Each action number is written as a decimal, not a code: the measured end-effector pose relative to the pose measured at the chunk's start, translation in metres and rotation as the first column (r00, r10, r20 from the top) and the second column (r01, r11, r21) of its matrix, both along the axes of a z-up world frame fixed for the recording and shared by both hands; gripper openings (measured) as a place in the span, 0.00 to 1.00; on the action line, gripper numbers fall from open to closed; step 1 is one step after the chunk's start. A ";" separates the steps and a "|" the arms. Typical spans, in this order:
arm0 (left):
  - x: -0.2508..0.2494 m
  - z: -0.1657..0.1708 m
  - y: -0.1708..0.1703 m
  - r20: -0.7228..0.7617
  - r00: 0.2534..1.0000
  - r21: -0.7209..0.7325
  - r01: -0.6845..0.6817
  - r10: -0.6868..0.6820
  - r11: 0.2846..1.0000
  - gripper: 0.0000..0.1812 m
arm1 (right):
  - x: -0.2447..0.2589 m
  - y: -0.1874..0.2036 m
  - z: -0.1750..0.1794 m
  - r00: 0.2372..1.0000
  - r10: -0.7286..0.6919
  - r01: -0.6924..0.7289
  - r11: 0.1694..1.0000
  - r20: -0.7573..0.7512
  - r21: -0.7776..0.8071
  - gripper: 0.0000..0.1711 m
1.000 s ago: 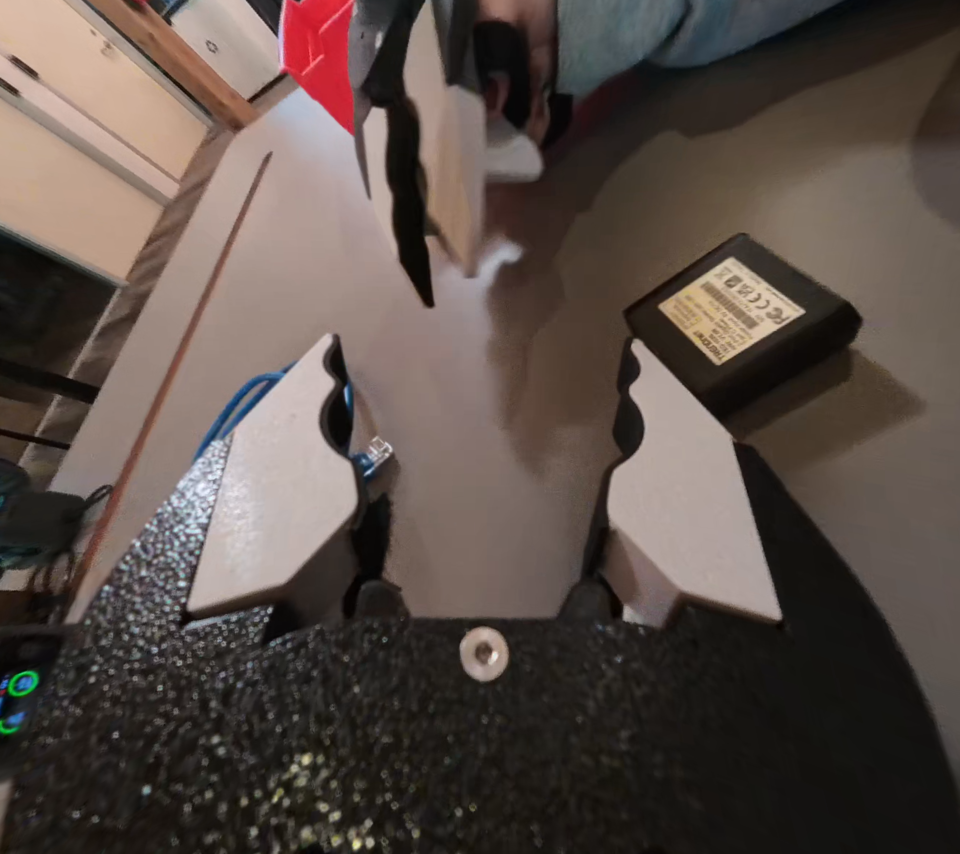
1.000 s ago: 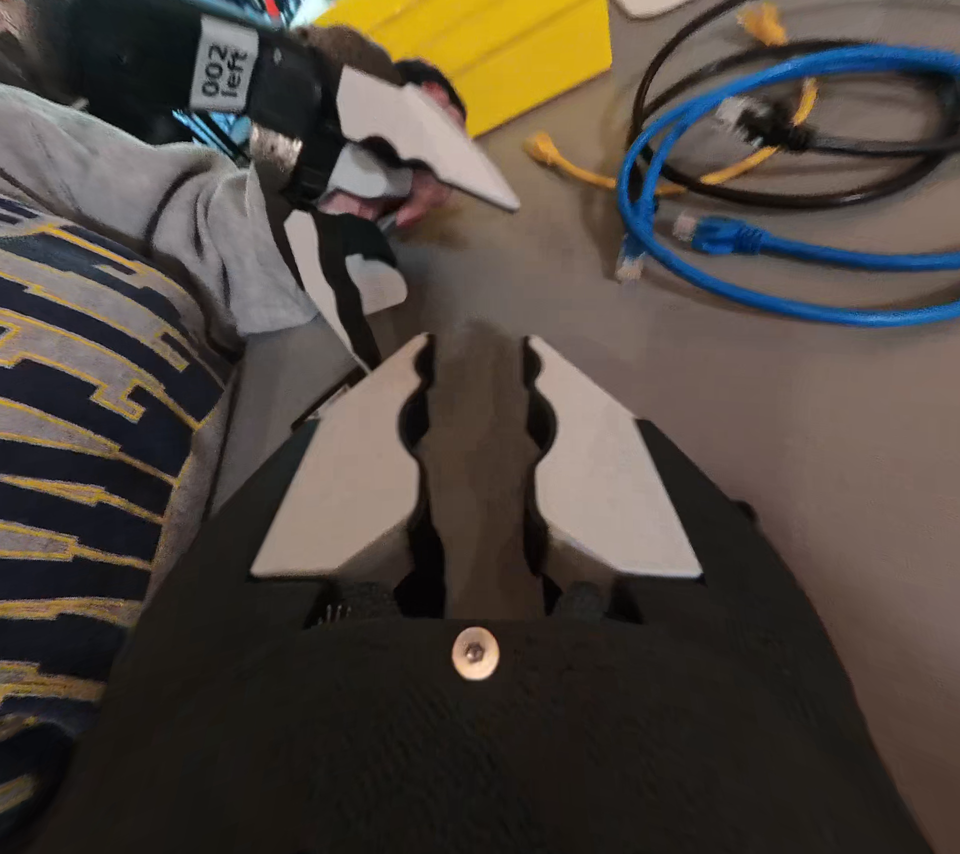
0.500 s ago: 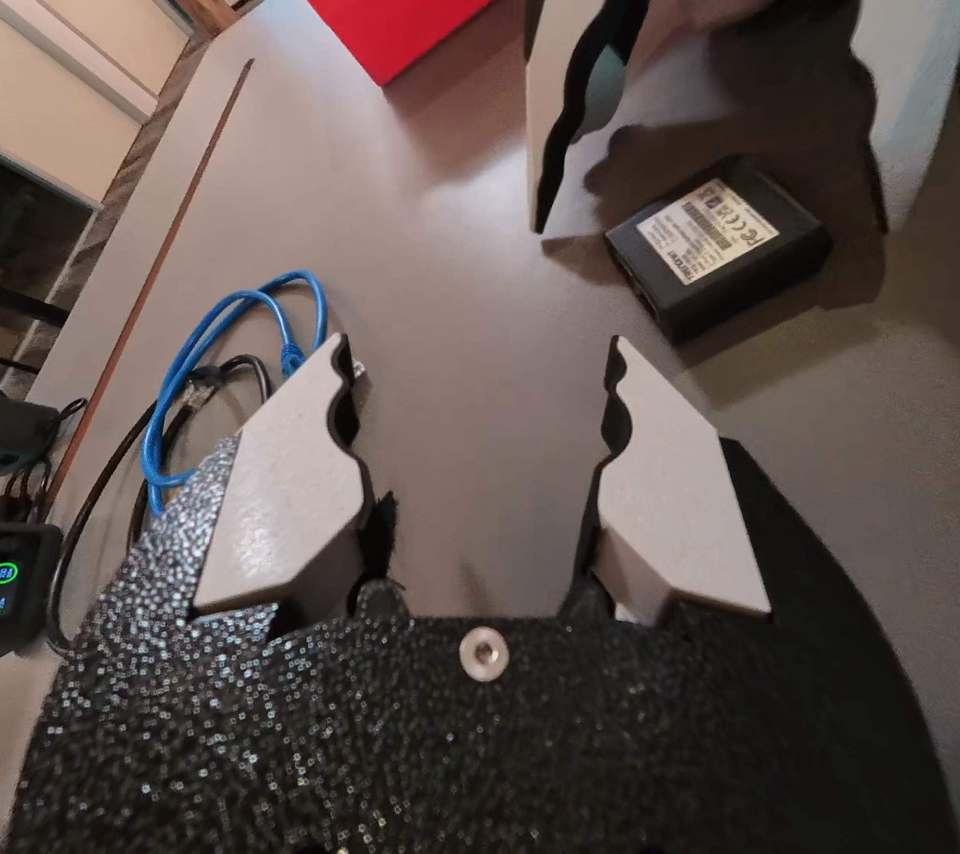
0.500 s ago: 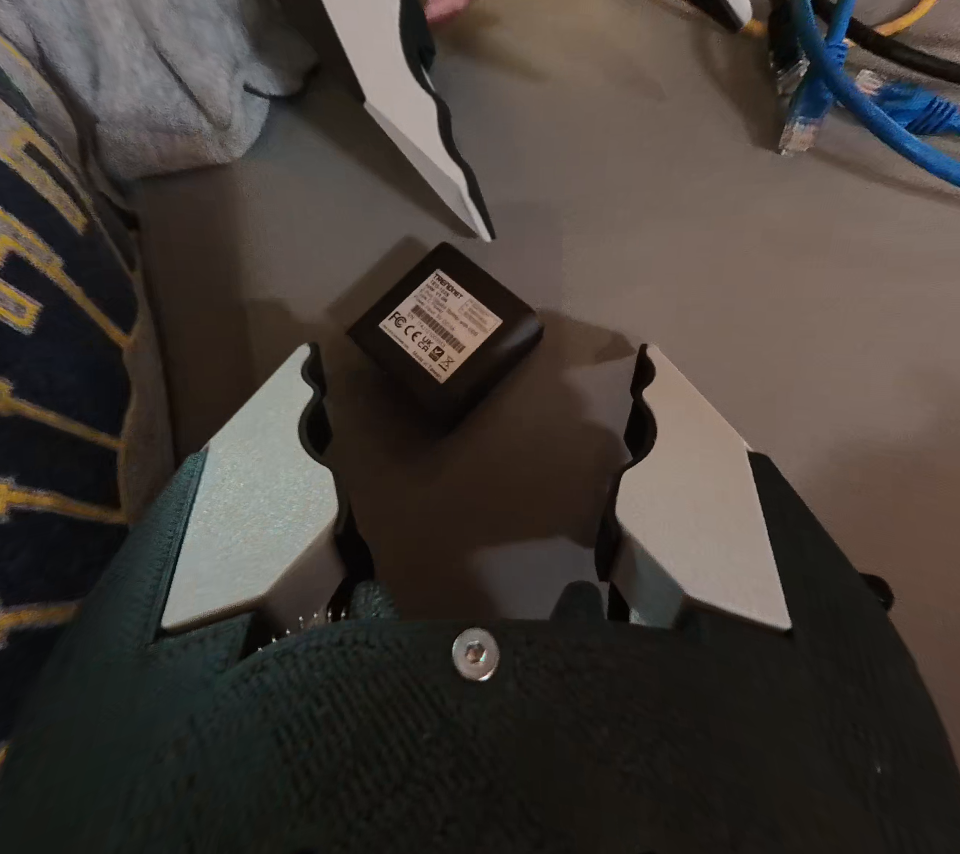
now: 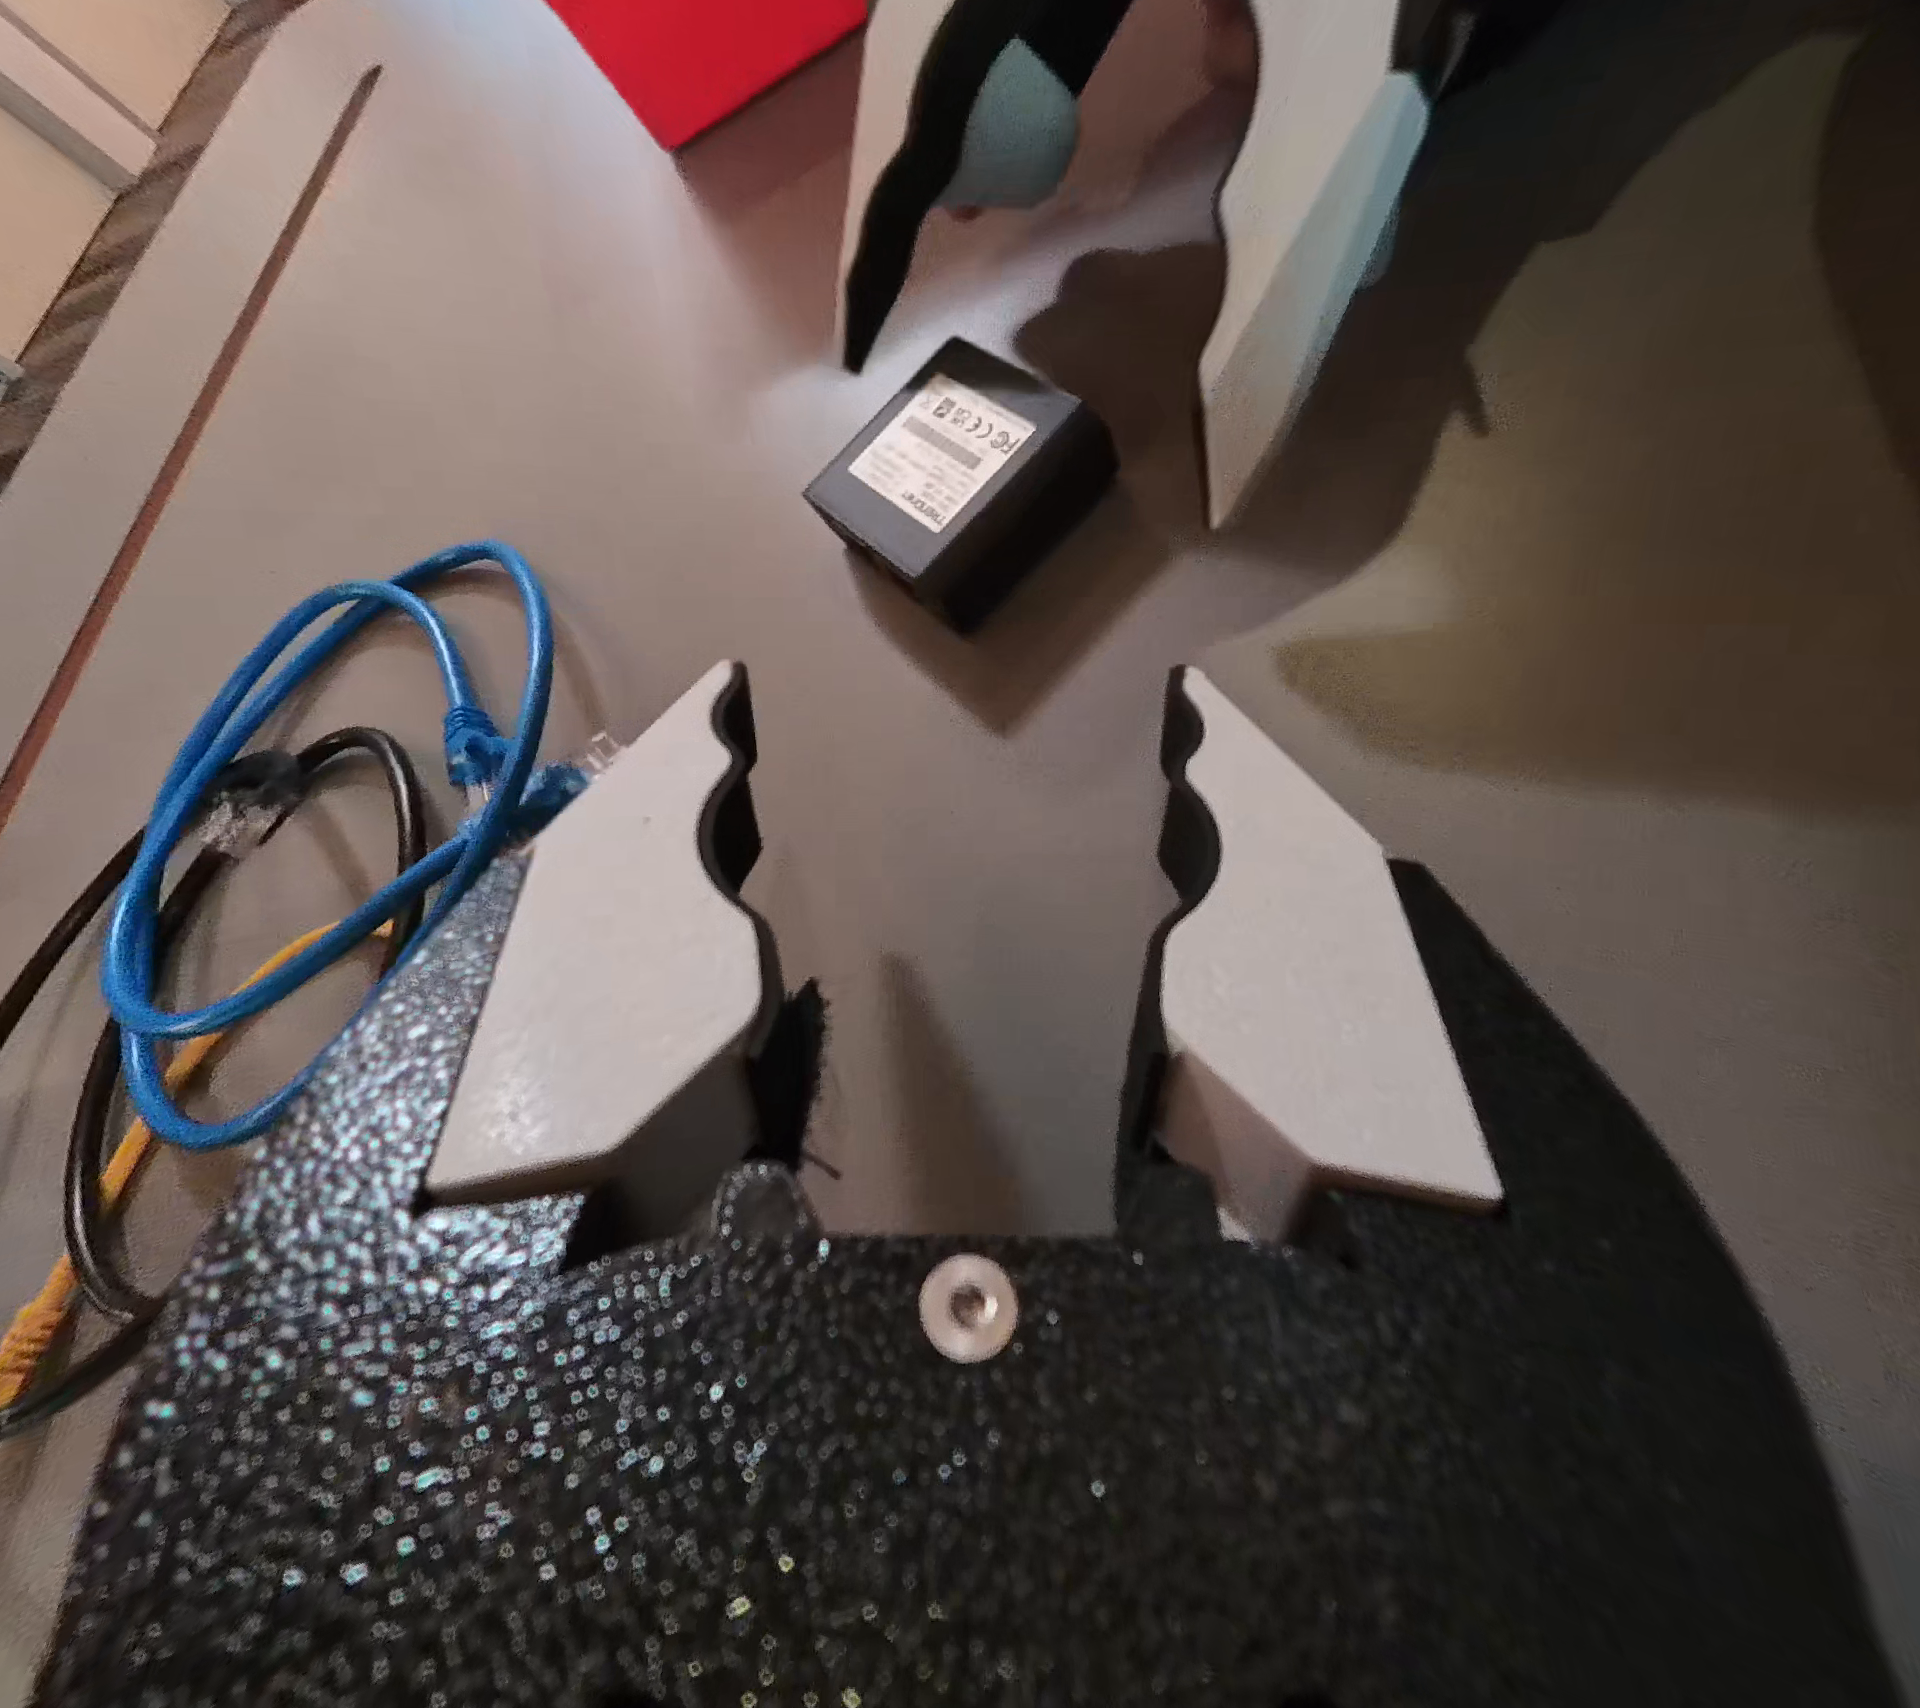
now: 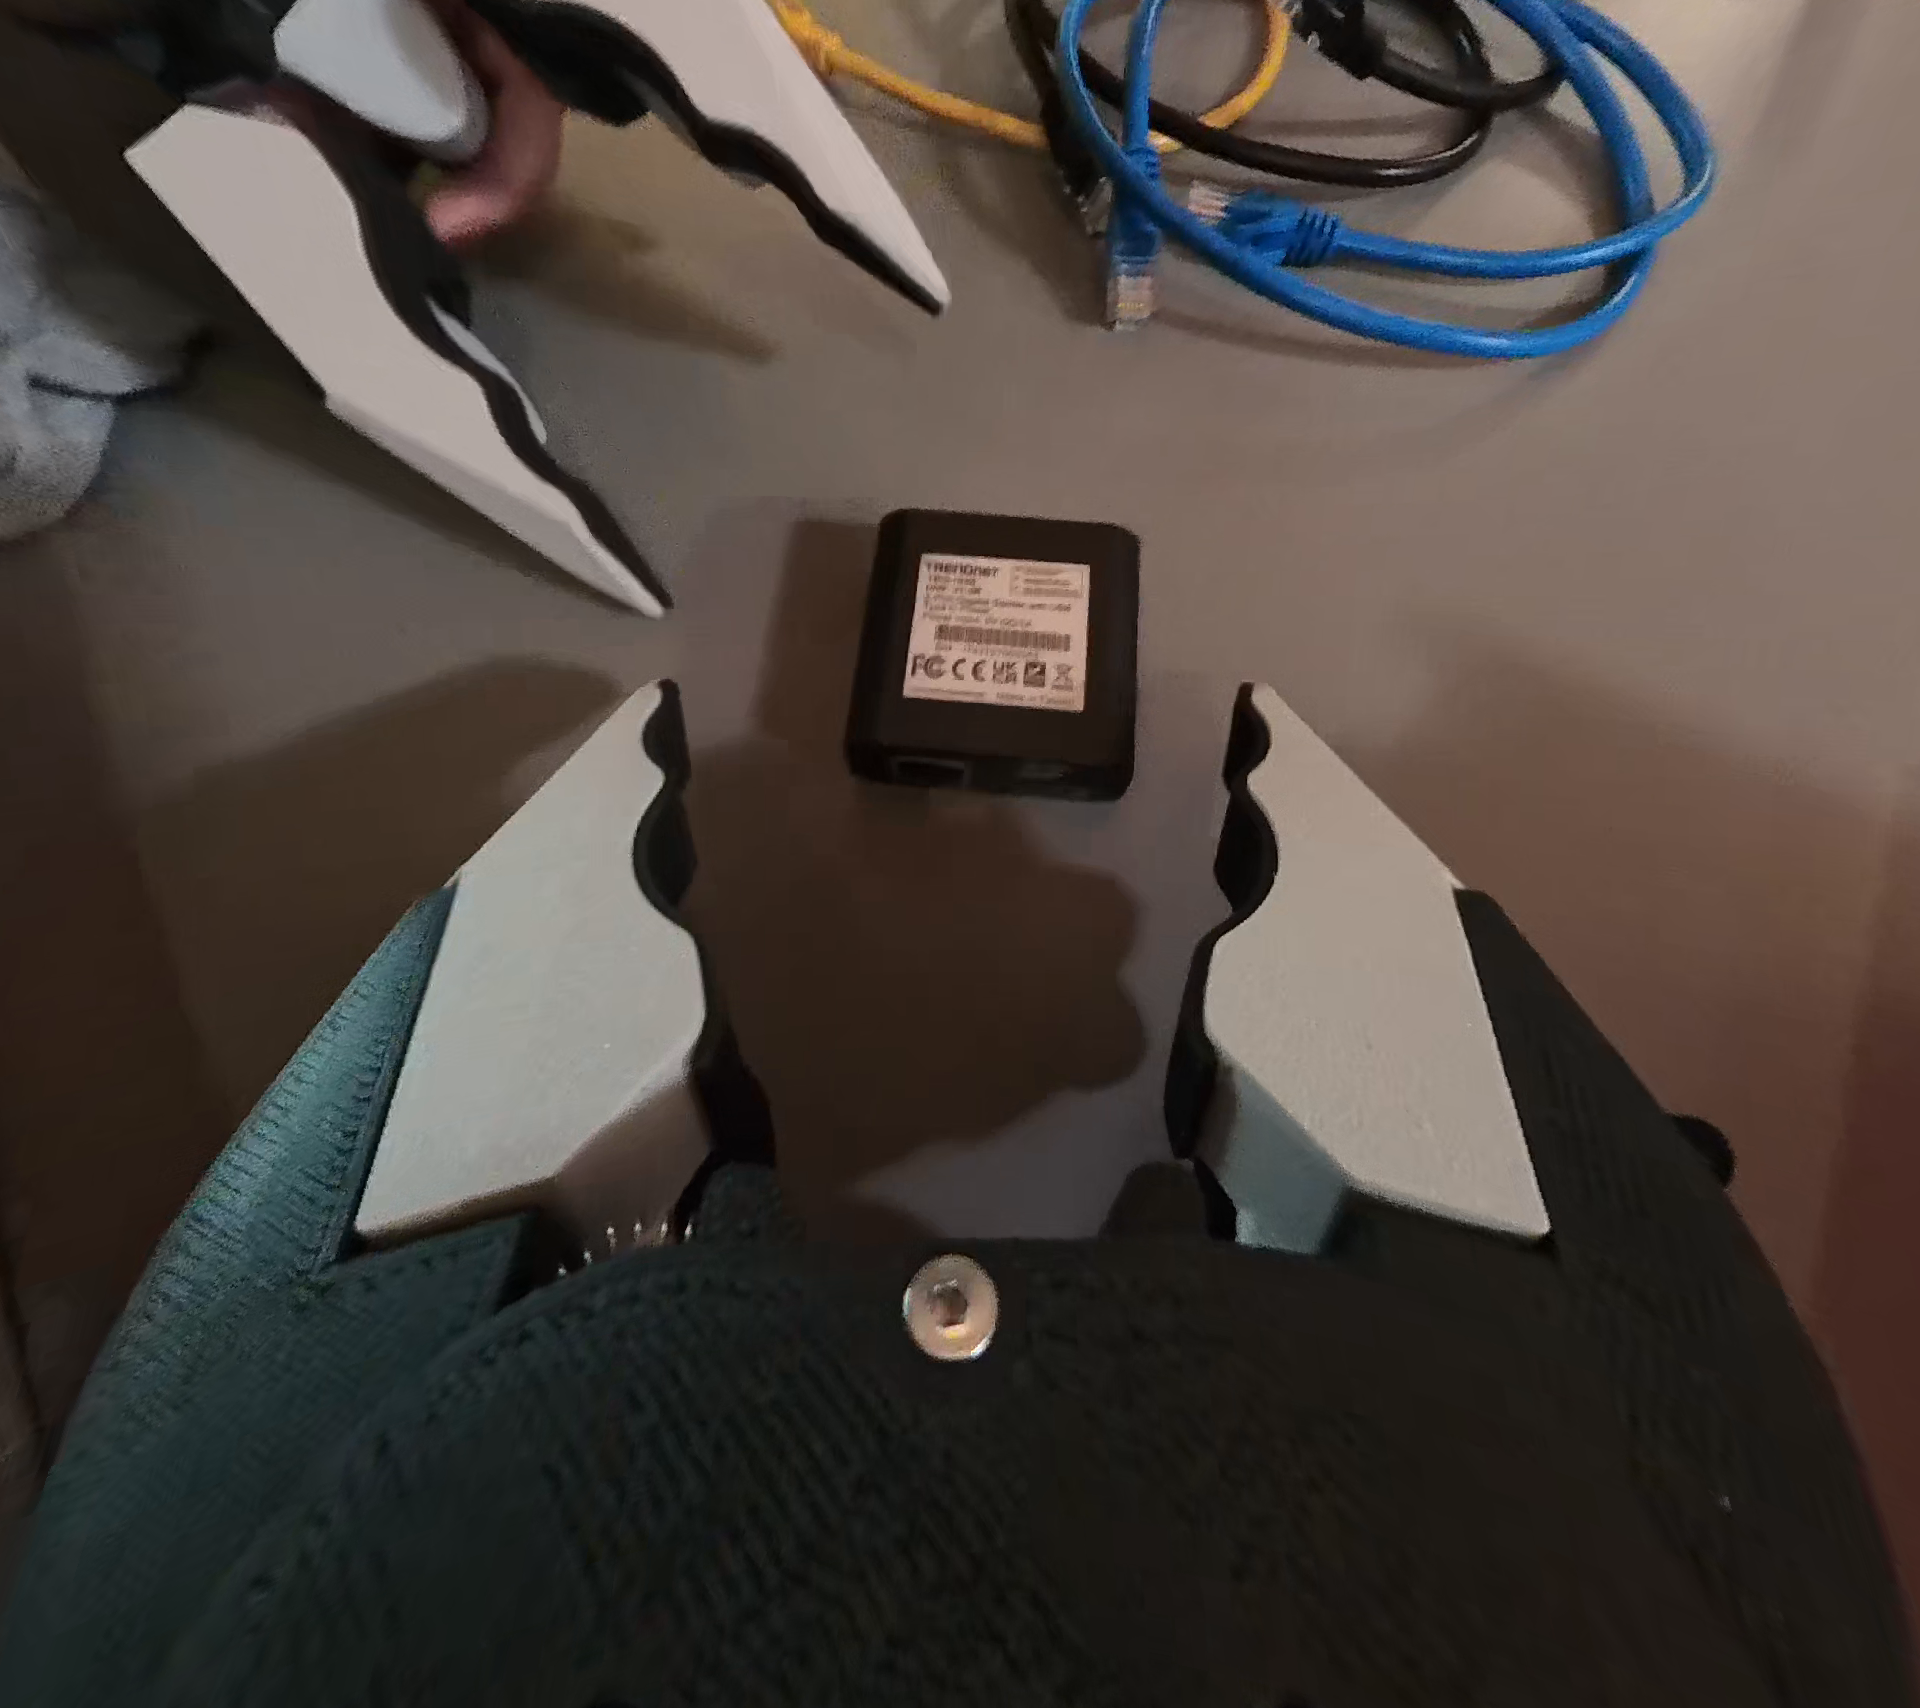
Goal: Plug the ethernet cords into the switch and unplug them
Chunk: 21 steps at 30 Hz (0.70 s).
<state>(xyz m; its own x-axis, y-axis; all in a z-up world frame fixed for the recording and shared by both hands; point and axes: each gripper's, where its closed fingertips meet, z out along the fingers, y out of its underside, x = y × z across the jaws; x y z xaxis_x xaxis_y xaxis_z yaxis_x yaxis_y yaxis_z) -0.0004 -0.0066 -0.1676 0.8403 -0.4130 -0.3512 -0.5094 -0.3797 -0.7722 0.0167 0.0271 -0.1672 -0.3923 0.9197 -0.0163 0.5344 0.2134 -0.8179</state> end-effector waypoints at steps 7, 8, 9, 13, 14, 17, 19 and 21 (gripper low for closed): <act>-0.001 0.007 0.002 -0.022 1.000 0.053 -0.004 0.005 0.999 0.46 | -0.015 0.002 -0.012 0.997 0.029 -0.033 0.998 0.067 0.049 0.41; -0.002 0.008 0.003 -0.039 0.999 0.065 -0.008 0.011 0.998 0.48 | -0.015 0.001 -0.012 0.997 0.041 -0.044 0.998 0.072 0.043 0.36; -0.004 0.010 0.004 -0.076 0.997 0.084 -0.016 0.022 0.996 0.51 | -0.015 0.001 -0.012 0.995 0.061 -0.064 0.997 0.075 0.034 0.36; -0.001 0.016 0.011 -0.328 0.944 0.172 0.030 0.028 0.985 0.56 | -0.003 -0.026 0.010 0.954 0.281 -0.233 0.915 0.106 -0.331 0.35; 0.005 0.018 0.014 -0.370 0.929 0.194 0.058 0.018 0.979 0.55 | 0.003 -0.034 0.018 0.927 0.360 -0.284 0.858 0.106 -0.428 0.35; 0.029 0.014 0.017 -0.416 0.906 0.190 0.168 -0.076 0.967 0.47 | 0.017 -0.049 0.031 0.851 0.520 -0.392 0.727 0.080 -0.563 0.35; 0.043 0.007 0.015 -0.438 0.887 0.161 0.234 -0.143 0.959 0.34 | 0.018 -0.050 0.031 0.834 0.546 -0.410 0.707 0.076 -0.576 0.35; 0.044 0.005 0.017 -0.476 0.870 0.170 0.233 -0.127 0.957 0.19 | 0.015 -0.048 0.027 0.834 0.545 -0.406 0.713 0.088 -0.572 0.35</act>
